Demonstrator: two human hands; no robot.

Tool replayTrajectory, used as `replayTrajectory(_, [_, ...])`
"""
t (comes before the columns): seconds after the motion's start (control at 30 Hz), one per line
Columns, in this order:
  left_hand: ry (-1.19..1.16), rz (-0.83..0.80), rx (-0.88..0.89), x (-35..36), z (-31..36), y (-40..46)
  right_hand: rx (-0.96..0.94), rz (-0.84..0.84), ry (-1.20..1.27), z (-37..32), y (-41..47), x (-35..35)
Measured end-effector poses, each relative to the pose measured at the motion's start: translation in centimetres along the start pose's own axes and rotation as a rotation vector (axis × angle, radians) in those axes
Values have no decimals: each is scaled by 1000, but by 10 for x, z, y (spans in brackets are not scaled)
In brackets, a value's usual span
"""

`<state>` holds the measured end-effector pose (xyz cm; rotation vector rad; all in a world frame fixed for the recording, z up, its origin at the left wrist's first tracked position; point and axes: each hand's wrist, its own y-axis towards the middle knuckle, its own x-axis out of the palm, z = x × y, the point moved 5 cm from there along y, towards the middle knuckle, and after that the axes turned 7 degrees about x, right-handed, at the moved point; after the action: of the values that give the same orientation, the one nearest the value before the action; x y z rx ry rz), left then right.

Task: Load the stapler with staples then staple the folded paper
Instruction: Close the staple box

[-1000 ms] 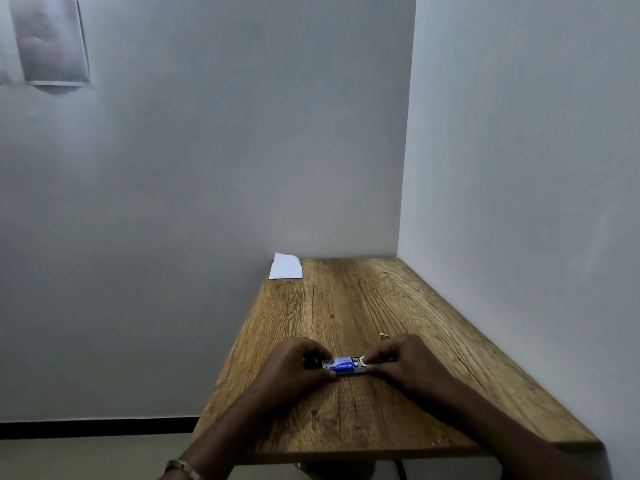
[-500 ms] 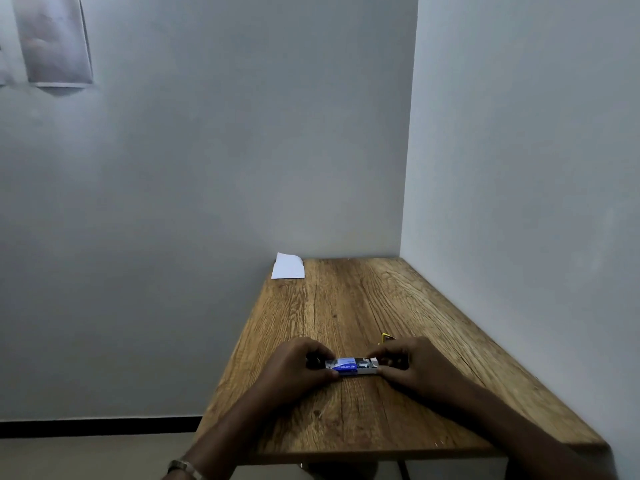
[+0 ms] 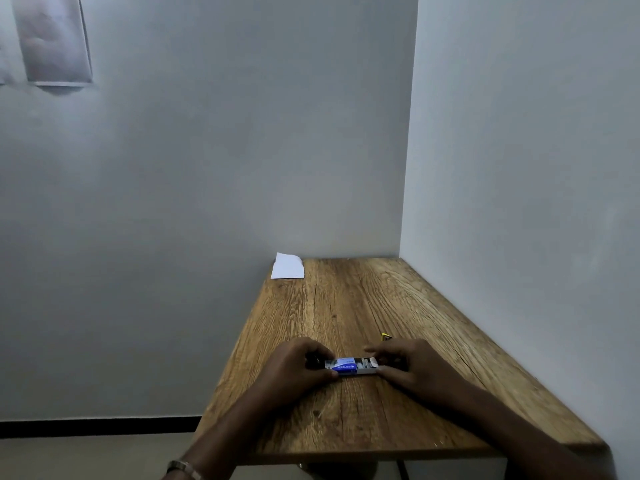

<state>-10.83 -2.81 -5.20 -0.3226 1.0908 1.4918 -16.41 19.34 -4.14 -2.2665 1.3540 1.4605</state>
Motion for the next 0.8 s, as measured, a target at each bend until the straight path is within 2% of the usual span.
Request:
replayTrajectory(0.6, [24,7,24,-2,6,-1,91,-30,40,-17,18,16])
replayTrajectory(0.8, [15,1,25,-3,7,-1,158,14,71,-19,15,20])
